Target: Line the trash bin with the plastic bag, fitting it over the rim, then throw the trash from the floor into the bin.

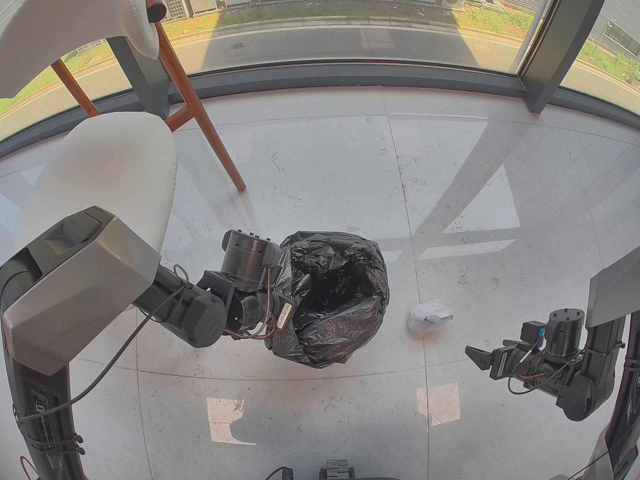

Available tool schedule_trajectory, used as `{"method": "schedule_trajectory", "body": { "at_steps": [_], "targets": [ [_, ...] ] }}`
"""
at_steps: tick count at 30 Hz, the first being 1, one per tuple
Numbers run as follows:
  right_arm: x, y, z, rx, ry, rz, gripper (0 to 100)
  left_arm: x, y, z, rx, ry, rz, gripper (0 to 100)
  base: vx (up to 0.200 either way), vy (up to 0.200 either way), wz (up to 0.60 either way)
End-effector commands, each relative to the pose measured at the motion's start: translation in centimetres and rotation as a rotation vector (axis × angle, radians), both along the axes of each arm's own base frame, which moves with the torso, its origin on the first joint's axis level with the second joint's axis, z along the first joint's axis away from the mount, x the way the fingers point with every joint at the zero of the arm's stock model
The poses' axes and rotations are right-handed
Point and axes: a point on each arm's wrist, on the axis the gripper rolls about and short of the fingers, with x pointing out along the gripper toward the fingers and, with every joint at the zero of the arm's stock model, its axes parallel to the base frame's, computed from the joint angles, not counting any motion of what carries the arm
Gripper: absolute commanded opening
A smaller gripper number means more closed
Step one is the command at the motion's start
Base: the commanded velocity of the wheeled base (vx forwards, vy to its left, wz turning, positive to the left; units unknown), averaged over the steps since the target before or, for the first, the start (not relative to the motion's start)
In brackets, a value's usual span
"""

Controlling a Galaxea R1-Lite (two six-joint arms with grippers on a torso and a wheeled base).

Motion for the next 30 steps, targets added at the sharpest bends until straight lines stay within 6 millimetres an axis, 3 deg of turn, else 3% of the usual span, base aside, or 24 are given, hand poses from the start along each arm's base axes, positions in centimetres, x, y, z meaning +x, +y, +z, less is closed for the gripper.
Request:
{"method": "schedule_trajectory", "body": {
  "at_steps": [1, 14, 15, 30],
  "targets": [
    [0.0, 0.0, -0.1, 0.000, -0.001, 0.002, 100, 0.1, 0.0, -0.7, 0.011, 0.011, 0.007, 100, 0.000, 0.000, 0.00],
    [0.1, -0.1, 0.0, 0.001, -0.004, -0.003, 100, 0.8, -0.3, -2.4, 0.018, 0.032, 0.054, 100, 0.000, 0.000, 0.00],
    [0.1, -0.1, 0.0, 0.000, -0.002, -0.004, 100, 0.8, -0.3, -2.4, 0.018, 0.032, 0.054, 0, 0.000, 0.000, 0.00],
    [0.1, -0.1, 0.0, 0.000, -0.005, -0.004, 100, 1.0, -0.2, -1.9, 0.030, 0.012, 0.078, 0, 0.000, 0.000, 0.00]
  ]
}}
